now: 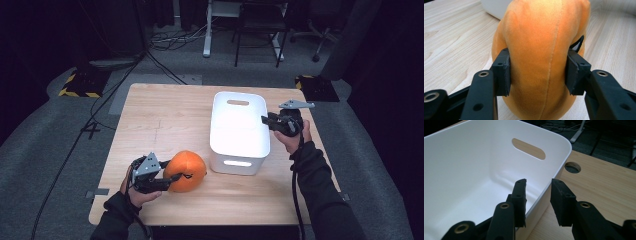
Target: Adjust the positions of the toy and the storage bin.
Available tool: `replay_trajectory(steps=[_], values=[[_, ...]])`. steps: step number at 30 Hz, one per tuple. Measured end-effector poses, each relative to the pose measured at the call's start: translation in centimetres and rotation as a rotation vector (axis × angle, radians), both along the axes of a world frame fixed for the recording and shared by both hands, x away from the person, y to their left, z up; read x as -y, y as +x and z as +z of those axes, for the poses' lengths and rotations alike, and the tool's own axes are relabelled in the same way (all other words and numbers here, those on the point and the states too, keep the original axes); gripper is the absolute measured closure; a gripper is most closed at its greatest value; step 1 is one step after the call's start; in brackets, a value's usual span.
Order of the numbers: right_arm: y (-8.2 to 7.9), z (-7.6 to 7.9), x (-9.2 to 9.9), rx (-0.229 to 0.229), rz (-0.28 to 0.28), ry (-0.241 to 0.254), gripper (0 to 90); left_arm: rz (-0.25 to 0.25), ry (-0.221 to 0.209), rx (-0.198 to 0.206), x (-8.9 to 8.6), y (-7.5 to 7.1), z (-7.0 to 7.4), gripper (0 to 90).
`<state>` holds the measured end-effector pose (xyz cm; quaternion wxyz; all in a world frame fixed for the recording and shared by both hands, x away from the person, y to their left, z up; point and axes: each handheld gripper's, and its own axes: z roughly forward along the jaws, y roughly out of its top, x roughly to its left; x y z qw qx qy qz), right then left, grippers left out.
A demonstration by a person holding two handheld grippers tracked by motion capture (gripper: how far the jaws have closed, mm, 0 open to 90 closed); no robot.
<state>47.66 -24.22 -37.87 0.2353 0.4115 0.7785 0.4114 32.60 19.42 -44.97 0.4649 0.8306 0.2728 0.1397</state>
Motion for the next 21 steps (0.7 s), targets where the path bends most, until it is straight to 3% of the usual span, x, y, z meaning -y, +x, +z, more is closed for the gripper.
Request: replay_trajectory(steps=[6, 7, 8, 9, 10, 12, 15, 17, 18, 21], values=[[-0.3, 0.2, 0.7, 0.006, -0.075, -0.006, 76.7, 0.001, -0.004, 0.003, 0.1, 0.0, 0.0, 47.7], [-0.5, 0.1, 0.9, -0.002, -0.082, -0.001, 75.0, 0.000, -0.005, 0.001, 0.2, 0.0, 0.0, 47.7], [-0.7, 0.0, 1.2, -0.025, -0.090, 0.005, 65.5, 0.000, -0.006, 0.001, 0.2, 0.0, 0.0, 47.7], [-0.7, 0.0, 1.2, -0.025, -0.090, 0.005, 65.5, 0.002, -0.008, 0.000, 0.2, 0.0, -0.1, 47.7], [-1.1, 0.0, 1.7, -0.034, -0.086, 0.014, 55.7, 0.002, -0.008, 0.001, 0.2, 0.0, -0.1, 47.7], [-1.6, 0.1, 2.4, -0.022, -0.076, 0.040, 52.0, 0.003, -0.006, 0.002, 0.2, -0.1, 0.0, 47.7], [-3.1, 0.6, 4.0, 0.013, -0.039, 0.101, 50.2, 0.003, -0.004, 0.002, 0.3, 0.0, 0.0, 47.7], [-3.6, 0.7, 4.6, 0.021, -0.032, 0.103, 50.1, 0.002, -0.001, 0.010, 0.4, 0.0, 0.0, 47.7], [-4.8, 0.8, 5.7, 0.037, -0.015, 0.135, 49.9, 0.005, -0.002, 0.004, 0.6, 0.1, 0.0, 47.8], [-6.0, 0.5, 6.6, 0.036, 0.008, 0.136, 50.1, 0.018, 0.001, 0.013, 0.8, 0.2, 0.0, 48.0]])
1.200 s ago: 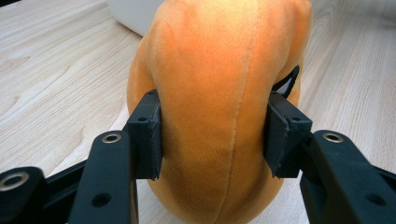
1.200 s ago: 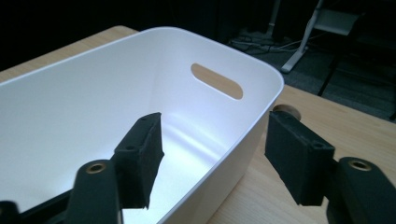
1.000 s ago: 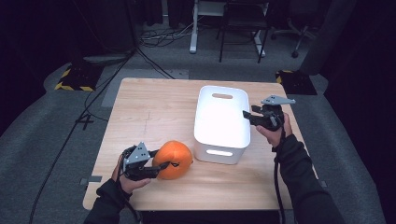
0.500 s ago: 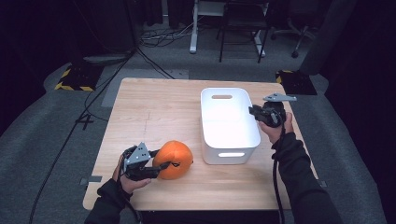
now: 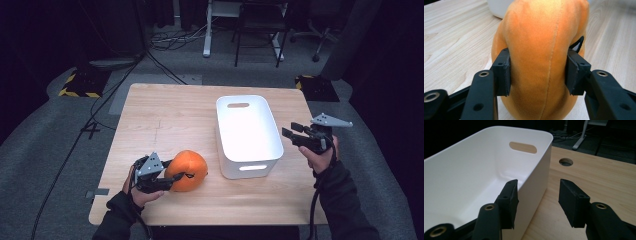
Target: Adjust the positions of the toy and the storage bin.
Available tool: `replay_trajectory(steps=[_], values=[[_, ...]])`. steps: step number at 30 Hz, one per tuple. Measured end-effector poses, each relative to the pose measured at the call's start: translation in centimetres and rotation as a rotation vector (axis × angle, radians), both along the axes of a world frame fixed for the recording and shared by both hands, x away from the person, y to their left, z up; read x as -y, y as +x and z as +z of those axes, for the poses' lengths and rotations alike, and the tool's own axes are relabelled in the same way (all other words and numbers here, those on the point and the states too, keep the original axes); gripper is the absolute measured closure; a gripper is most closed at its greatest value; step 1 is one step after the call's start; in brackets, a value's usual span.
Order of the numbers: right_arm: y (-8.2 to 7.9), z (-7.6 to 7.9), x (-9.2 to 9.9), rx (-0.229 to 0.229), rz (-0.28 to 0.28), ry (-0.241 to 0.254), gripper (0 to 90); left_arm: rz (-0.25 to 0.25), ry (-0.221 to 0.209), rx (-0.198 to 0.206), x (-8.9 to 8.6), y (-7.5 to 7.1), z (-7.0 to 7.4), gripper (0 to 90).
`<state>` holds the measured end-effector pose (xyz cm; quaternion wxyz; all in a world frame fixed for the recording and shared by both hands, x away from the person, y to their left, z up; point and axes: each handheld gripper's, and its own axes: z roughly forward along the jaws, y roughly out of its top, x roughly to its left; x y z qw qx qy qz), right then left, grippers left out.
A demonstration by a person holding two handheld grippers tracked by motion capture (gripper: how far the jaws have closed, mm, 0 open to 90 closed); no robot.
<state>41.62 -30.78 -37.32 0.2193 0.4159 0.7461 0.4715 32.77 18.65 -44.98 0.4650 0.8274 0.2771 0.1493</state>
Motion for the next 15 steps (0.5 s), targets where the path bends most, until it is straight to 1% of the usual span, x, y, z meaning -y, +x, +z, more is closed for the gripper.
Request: replay_trajectory(steps=[1, 2, 3, 4, 5, 6, 8, 9, 10, 11, 12, 13, 14, 15], values=[[-0.3, -0.2, 0.2, -0.001, 0.003, -0.005, 50.1, 0.009, -0.001, -0.007, 0.2, 0.0, 0.0, 48.2], [-1.2, -0.6, 0.7, 0.000, 0.015, -0.004, 50.7, 0.019, 0.014, 0.005, 0.6, 0.1, 0.0, 49.1], [-1.5, -0.9, 0.9, -0.005, 0.011, 0.008, 51.0, 0.033, 0.023, 0.014, 0.8, 0.0, 0.1, 49.6], [-1.5, -0.9, 0.9, -0.005, 0.011, 0.008, 51.0, 0.033, 0.023, 0.014, 0.8, 0.0, 0.1, 50.0], [-1.9, -1.1, 1.2, -0.004, 0.007, 0.019, 51.1, 0.050, 0.031, 0.030, 1.2, 0.0, 0.1, 50.0], [-2.2, -1.5, 1.5, 0.000, 0.002, 0.033, 51.5, 0.057, 0.035, 0.036, 1.5, 0.0, 0.1, 50.9], [-2.2, -2.3, 1.8, -0.010, 0.007, 0.032, 51.5, 0.068, 0.040, 0.052, 1.9, 0.2, 0.1, 52.5], [-2.2, -2.8, 1.7, -0.018, 0.008, 0.031, 51.5, 0.074, 0.034, 0.054, 2.0, 0.3, 0.1, 53.3], [-2.0, -3.7, 1.6, -0.033, 0.025, 0.025, 51.4, 0.081, 0.026, 0.059, 2.2, 0.6, 0.1, 54.8], [-1.9, -4.1, 1.5, -0.041, 0.031, 0.023, 51.3, 0.084, 0.027, 0.065, 2.3, 0.8, 0.2, 55.4], [-1.9, -4.1, 1.5, -0.041, 0.031, 0.023, 51.3, 0.084, 0.027, 0.065, 2.3, 0.8, 0.2, 56.1], [-1.6, -5.1, 1.3, -0.054, 0.067, -0.007, 51.4, 0.084, 0.014, 0.071, 2.5, 1.0, 0.3, 56.7], [-1.6, -5.1, 1.3, -0.054, 0.067, -0.007, 51.4, 0.084, 0.014, 0.071, 2.5, 1.0, 0.3, 57.0], [-1.6, -5.5, 1.0, -0.064, 0.079, -0.016, 51.4, 0.089, 0.010, 0.073, 2.5, 1.1, 0.3, 57.0]])
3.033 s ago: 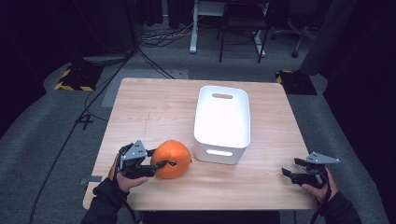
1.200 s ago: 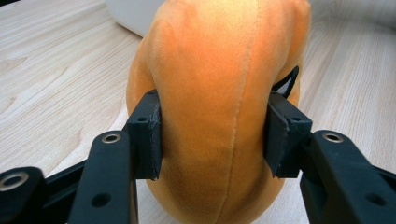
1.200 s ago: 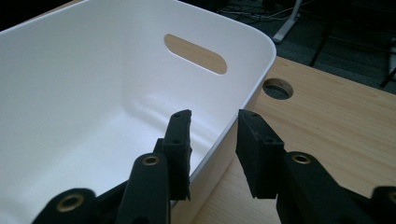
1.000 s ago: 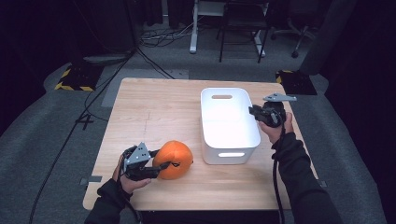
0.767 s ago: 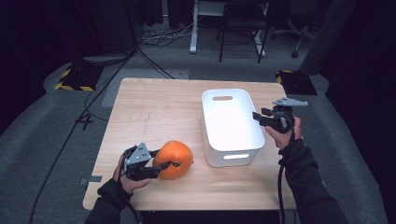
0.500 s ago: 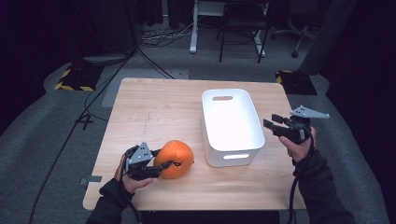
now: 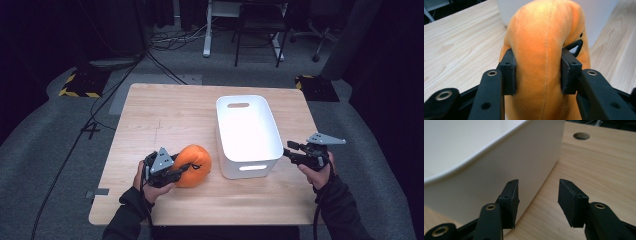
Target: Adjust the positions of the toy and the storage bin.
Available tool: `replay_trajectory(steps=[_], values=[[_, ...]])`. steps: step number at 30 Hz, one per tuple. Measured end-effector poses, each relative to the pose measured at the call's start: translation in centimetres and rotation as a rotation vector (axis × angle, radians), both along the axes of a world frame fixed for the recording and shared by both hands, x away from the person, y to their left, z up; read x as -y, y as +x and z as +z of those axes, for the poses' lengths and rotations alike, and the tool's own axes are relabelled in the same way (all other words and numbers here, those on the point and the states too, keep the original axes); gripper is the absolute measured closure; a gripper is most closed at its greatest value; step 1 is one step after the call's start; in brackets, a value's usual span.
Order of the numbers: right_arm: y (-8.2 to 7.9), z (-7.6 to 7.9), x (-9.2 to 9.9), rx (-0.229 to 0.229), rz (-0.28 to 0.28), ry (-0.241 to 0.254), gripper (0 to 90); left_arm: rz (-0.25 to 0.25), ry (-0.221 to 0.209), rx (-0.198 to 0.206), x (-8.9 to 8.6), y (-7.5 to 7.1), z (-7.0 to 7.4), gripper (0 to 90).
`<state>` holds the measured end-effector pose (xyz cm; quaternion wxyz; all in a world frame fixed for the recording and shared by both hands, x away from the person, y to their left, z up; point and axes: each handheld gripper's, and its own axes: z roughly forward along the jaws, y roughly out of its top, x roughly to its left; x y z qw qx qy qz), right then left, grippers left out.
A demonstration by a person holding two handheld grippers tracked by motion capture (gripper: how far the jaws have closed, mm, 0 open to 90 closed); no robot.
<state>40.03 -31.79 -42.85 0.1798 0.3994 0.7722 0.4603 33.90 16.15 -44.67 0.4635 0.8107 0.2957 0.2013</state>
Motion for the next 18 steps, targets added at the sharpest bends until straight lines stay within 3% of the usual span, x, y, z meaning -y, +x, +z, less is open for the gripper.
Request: replay_trajectory(steps=[3, 6, 15, 17, 18], values=[[-0.4, -1.1, -0.9, -0.009, 0.046, -0.035, 52.9, -0.006, -0.016, -0.008, -0.4, 0.0, 0.1, 57.5], [-0.6, -1.7, -1.3, -0.026, 0.080, -0.025, 52.7, 0.015, -0.043, -0.003, -1.1, -0.1, 0.1, 58.0], [-0.8, -2.3, -2.2, -0.027, 0.112, -0.048, 50.8, 0.040, -0.064, 0.034, -0.6, 0.8, 0.4, 59.7], [-0.8, -2.6, -2.3, -0.022, 0.115, -0.057, 49.5, 0.053, -0.111, 0.037, 0.2, 1.9, 0.5, 60.2], [-0.8, -2.6, -2.3, -0.022, 0.115, -0.057, 49.5, 0.053, -0.111, 0.037, 0.2, 1.9, 0.5, 60.3]])
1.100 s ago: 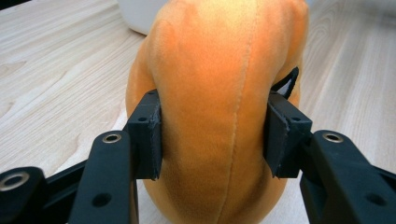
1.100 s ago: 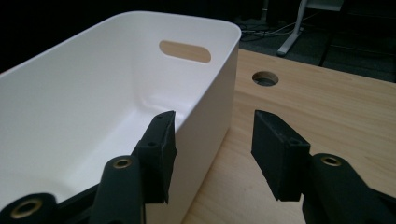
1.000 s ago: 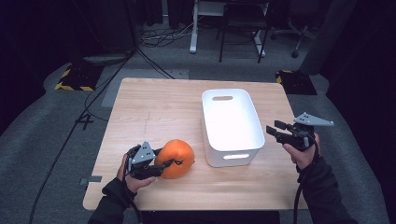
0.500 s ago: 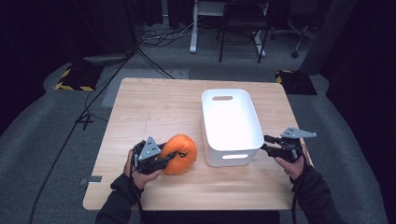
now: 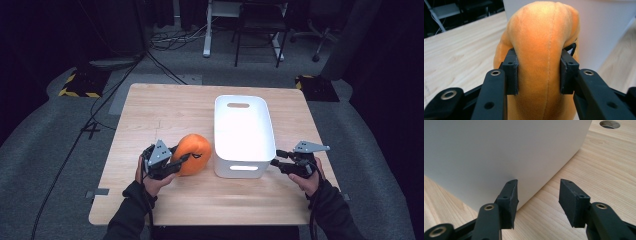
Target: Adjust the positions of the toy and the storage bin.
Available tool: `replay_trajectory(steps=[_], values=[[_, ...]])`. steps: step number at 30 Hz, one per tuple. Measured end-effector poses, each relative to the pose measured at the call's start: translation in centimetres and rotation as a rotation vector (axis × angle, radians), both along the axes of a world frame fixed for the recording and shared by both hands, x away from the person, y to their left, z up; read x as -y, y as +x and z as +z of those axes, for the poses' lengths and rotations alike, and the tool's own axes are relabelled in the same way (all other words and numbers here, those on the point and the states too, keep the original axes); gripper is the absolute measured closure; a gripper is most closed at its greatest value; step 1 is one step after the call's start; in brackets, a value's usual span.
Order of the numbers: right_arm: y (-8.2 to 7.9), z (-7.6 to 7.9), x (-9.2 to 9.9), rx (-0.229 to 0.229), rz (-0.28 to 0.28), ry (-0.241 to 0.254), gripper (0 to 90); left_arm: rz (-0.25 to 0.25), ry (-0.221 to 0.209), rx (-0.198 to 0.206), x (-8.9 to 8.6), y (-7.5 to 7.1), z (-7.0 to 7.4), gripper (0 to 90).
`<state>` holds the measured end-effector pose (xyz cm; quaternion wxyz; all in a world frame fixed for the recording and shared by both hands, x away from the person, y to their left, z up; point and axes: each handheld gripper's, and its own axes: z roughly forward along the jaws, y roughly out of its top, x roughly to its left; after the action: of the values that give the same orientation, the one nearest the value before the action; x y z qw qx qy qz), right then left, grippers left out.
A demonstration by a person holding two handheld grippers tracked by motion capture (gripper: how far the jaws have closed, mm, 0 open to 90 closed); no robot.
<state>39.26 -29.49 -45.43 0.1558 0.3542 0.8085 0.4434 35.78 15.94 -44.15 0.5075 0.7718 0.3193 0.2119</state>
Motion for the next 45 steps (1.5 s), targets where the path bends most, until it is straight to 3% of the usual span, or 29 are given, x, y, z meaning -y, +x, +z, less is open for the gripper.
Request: replay_trajectory(steps=[2, 4, 7, 10, 15, 20, 25, 29, 31, 32, 33, 35, 36, 40, 41, 45], values=[[-0.1, -0.1, -0.1, 0.005, 0.004, -0.011, 48.8, 0.014, -0.003, 0.016, 0.6, 0.9, 0.3, 60.3], [-0.2, -0.2, 0.0, 0.003, 0.010, -0.007, 47.8, 0.059, -0.031, 0.040, 0.9, 2.0, 0.6, 60.9], [-0.2, -0.3, 0.1, 0.006, 0.019, -0.006, 47.8, 0.101, -0.060, 0.039, 1.1, 2.9, 0.6, 61.0], [-0.2, -0.3, 0.1, 0.009, 0.021, -0.005, 48.3, 0.145, -0.090, 0.039, 1.8, 4.8, 0.6, 61.0], [-0.4, -0.3, 0.1, 0.014, 0.038, -0.002, 48.3, 0.147, -0.142, 0.022, 3.0, 6.4, 0.5, 61.2], [-0.6, -0.2, 0.2, 0.023, 0.038, -0.014, 47.8, 0.133, -0.135, 0.021, 4.5, 7.1, 0.5, 61.2], [-0.7, -0.3, 1.0, 0.022, 0.034, -0.012, 46.3, 0.124, -0.128, 0.018, 4.3, 6.8, 0.6, 60.9], [-0.9, -0.6, 1.7, 0.015, 0.037, -0.026, 44.7, 0.117, -0.101, 0.035, 3.2, 6.0, 1.1, 60.5], [-1.2, -1.0, 2.2, 0.003, 0.043, -0.043, 43.3, 0.106, -0.085, 0.044, 2.6, 5.4, 1.3, 60.5], [-1.2, -1.0, 2.2, 0.003, 0.043, -0.043, 43.3, 0.084, -0.081, 0.013, 2.4, 5.0, 1.4, 60.5], [-1.3, -1.2, 2.6, -0.003, 0.047, -0.032, 43.2, 0.065, -0.070, 0.029, 2.3, 4.4, 1.2, 60.3], [-1.3, -1.3, 2.7, -0.002, 0.045, -0.035, 42.9, 0.051, -0.072, 0.028, 2.6, 3.9, 1.1, 60.3], [-1.3, -1.4, 3.1, -0.006, 0.031, -0.041, 42.5, 0.016, -0.048, 0.027, 3.1, 2.9, 1.0, 60.1], [-1.2, -1.5, 4.2, -0.008, 0.007, -0.032, 42.2, -0.029, -0.078, 0.005, 3.6, 1.8, 0.8, 60.1], [-1.2, -1.6, 4.4, -0.011, 0.001, -0.028, 42.1, -0.047, -0.050, 0.013, 3.9, 1.5, 0.8, 59.9], [-1.0, -1.9, 5.5, -0.015, -0.021, -0.026, 41.7, -0.045, -0.028, 0.027, 4.2, 0.9, 0.8, 59.2]])
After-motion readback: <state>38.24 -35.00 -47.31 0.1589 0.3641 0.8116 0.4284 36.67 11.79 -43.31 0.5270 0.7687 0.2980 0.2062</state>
